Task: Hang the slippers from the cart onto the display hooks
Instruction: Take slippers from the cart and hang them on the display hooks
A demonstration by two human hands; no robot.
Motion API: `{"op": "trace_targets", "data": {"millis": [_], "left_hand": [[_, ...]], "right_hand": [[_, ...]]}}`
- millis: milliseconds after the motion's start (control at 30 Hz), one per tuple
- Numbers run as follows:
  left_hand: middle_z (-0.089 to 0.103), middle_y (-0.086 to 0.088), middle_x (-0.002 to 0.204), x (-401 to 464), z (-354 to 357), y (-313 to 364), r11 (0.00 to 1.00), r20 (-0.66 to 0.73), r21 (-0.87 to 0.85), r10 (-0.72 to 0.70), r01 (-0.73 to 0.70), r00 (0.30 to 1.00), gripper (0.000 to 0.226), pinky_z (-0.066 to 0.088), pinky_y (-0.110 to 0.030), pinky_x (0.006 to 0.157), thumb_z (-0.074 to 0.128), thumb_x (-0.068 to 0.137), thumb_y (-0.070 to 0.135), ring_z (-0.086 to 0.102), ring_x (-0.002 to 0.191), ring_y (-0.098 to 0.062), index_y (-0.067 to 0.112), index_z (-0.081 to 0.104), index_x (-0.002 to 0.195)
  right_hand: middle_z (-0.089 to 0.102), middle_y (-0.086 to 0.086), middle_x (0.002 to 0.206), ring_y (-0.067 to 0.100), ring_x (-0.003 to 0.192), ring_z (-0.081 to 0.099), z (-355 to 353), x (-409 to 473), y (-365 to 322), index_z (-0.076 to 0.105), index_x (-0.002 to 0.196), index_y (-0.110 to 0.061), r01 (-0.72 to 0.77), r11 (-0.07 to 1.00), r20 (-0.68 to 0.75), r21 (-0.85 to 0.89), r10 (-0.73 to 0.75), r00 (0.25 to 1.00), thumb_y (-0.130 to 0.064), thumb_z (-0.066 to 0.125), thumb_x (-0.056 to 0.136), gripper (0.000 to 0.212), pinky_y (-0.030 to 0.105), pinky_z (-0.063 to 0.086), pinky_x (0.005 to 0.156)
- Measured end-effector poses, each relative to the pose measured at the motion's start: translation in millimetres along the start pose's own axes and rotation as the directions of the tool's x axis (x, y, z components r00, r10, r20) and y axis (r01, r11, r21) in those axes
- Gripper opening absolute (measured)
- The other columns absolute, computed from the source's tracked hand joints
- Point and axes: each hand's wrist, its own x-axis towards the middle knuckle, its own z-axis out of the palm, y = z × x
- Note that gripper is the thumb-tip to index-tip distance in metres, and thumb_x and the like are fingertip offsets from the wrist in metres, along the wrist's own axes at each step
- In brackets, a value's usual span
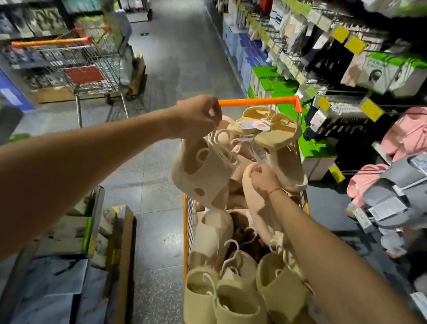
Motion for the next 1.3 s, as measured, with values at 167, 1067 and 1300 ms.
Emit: {"op": "trace_targets", "data": {"millis": [167, 1067, 1300], "left_hand": [[0.059, 0.002, 0.084, 5, 6, -22, 0.999, 0.086, 0.012, -0.038, 0.037, 0.996, 0.015, 0.04, -0.023, 0.05, 0.053, 0.093, 0.009, 0.053, 0.065, -0.011, 0.017, 0.062, 0.103], [0.066, -0.012, 0.108, 97, 97, -45, 0.999, 0.326, 0.02, -0.053, 0.049, 0.944, 0.022, 0.06, -0.037, 0.071, 0.058, 0.095, 0.016, 0.064, 0.088, -0.023, 0.011, 0.064, 0.115], [0.064, -0.009, 0.106, 103, 97, -38, 0.999, 0.341, 0.032, -0.05, 0.041, 0.939, 0.018, 0.057, -0.034, 0.07, 0.06, 0.095, 0.017, 0.064, 0.095, -0.025, 0.013, 0.064, 0.113]], "right_hand": [[0.062, 0.011, 0.101, 0.022, 0.071, 0.058, -30, 19, -30, 0.058, 0.114, 0.0, -0.083, 0.85, -0.144, 0.519, 0.183, 0.973, -0.028, 0.053, 0.093, 0.036, 0.02, 0.04, 0.043], [0.049, 0.019, 0.14, 0.033, 0.127, 0.048, -47, 90, -39, 0.057, 0.129, -0.011, -0.025, 0.998, -0.298, 0.055, 0.04, 0.954, -0.025, 0.056, 0.094, 0.037, 0.034, 0.04, 0.104], [0.066, 0.0, 0.105, 0.026, 0.102, 0.062, -50, 85, -30, 0.061, 0.102, -0.025, 0.002, 0.984, -0.36, 0.177, 0.063, 0.931, -0.018, 0.065, 0.08, 0.023, 0.034, 0.05, 0.091]]}}
